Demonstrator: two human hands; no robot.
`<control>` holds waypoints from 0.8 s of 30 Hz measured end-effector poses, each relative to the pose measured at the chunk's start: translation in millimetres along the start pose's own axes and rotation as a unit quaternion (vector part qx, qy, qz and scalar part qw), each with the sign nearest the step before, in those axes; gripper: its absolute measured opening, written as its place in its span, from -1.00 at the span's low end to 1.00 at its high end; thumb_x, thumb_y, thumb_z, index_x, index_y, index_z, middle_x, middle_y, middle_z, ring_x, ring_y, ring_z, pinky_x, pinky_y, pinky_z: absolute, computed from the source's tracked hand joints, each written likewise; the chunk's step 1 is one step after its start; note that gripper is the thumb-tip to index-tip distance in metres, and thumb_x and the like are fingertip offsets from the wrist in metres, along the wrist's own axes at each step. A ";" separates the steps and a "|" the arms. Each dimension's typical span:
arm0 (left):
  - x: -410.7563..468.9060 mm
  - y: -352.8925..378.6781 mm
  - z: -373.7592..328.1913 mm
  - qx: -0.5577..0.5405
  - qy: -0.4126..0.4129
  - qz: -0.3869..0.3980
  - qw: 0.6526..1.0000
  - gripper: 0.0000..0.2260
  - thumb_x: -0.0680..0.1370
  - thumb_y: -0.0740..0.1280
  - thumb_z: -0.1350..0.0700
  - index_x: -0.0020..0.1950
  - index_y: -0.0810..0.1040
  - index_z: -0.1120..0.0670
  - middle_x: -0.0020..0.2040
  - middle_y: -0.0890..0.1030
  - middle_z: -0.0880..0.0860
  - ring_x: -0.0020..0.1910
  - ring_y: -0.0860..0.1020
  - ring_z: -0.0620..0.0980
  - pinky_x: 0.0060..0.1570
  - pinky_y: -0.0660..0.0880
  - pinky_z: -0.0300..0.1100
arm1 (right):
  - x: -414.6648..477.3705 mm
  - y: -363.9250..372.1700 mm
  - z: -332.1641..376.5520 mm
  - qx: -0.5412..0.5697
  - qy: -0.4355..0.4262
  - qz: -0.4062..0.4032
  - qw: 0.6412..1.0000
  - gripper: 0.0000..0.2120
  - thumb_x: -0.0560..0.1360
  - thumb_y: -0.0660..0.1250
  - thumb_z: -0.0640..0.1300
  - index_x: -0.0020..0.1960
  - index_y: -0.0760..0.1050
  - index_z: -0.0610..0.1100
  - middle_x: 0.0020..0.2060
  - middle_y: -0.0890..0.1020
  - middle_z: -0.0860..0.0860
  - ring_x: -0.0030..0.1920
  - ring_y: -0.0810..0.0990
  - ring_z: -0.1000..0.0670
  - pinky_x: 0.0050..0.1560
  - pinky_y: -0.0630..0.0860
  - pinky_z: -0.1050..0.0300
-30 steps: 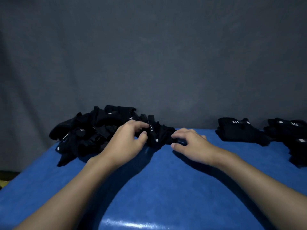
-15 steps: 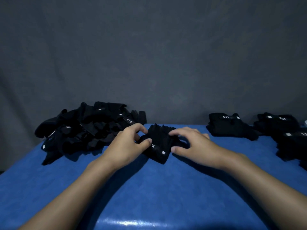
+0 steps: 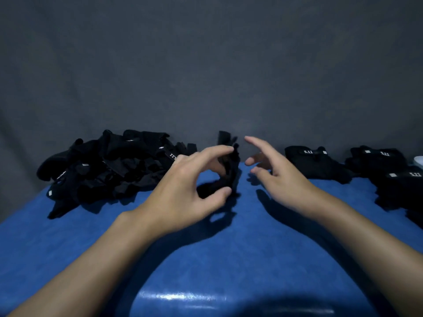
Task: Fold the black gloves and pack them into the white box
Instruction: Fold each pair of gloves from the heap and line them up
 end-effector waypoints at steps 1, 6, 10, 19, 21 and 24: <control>-0.6 2.5 0.0 -0.047 -0.016 0.015 0.999 -0.57 0.52 0.35 0.01 0.39 0.40 -0.10 -0.01 0.66 -0.14 0.07 0.59 -0.09 0.19 0.39 -0.19 | -0.8 -5.0 -1.3 -0.001 0.004 -0.011 1.000 -0.44 0.60 0.16 -0.29 0.41 0.28 0.28 0.04 0.56 -0.02 -0.22 0.52 -0.10 -0.23 0.47 0.22; -2.7 11.6 23.2 -0.140 -0.108 -0.001 0.984 -0.70 0.56 0.27 0.08 0.30 0.47 -0.08 0.00 0.65 -0.07 0.12 0.61 -0.07 0.13 0.49 -0.12 | -7.1 -20.7 3.3 -0.016 0.007 -0.032 0.999 -0.64 0.65 0.14 -0.01 0.43 0.31 0.19 0.00 0.50 0.20 -0.08 0.51 0.28 -0.03 0.35 0.41; -10.8 41.6 43.0 -0.085 -0.172 0.099 0.976 -0.72 0.60 0.33 0.06 0.27 0.47 -0.20 0.16 0.57 -0.13 0.12 0.56 -0.18 0.11 0.51 -0.19 | -8.6 -26.5 3.2 0.003 0.021 -0.051 0.998 -0.67 0.63 0.10 0.12 0.35 0.44 0.13 0.17 0.54 0.21 0.21 0.50 0.18 0.24 0.43 0.17; -9.1 49.7 47.1 -0.093 -0.206 0.091 0.970 -0.77 0.41 0.44 -0.06 0.05 0.65 -0.13 -0.04 0.59 -0.04 -0.03 0.61 -0.08 0.10 0.54 -0.11 | -5.2 -15.6 -24.8 -0.064 0.032 -0.020 0.997 -0.51 0.47 0.42 -0.28 0.30 0.44 0.09 0.14 0.48 0.09 -0.02 0.50 0.08 -0.01 0.42 0.24; -7.6 44.0 46.0 -0.120 -0.218 0.064 0.966 -0.80 0.42 0.49 -0.01 0.03 0.66 -0.10 0.00 0.54 -0.06 -0.06 0.60 -0.07 -0.02 0.50 -0.24 | -5.0 -15.1 -24.1 -0.058 0.028 -0.038 0.997 -0.59 0.51 0.40 -0.23 0.32 0.46 0.02 0.16 0.45 0.08 0.11 0.53 0.08 0.05 0.46 0.22; -9.8 39.8 46.3 -0.118 -0.234 0.059 0.963 -0.85 0.48 0.49 0.13 0.01 0.63 -0.05 0.05 0.47 0.00 -0.16 0.56 -0.02 -0.18 0.45 -0.37 | -6.4 -15.2 -21.0 -0.068 0.037 -0.038 0.996 -0.63 0.54 0.37 -0.07 0.33 0.45 0.00 0.17 0.43 0.08 0.18 0.49 0.09 0.16 0.46 0.19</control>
Point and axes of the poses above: each hand's wrist, its own x-axis towards the middle knuckle, its own y-axis out of the palm, z = x × y, the point moved 8 cm from there along x, towards the middle knuckle
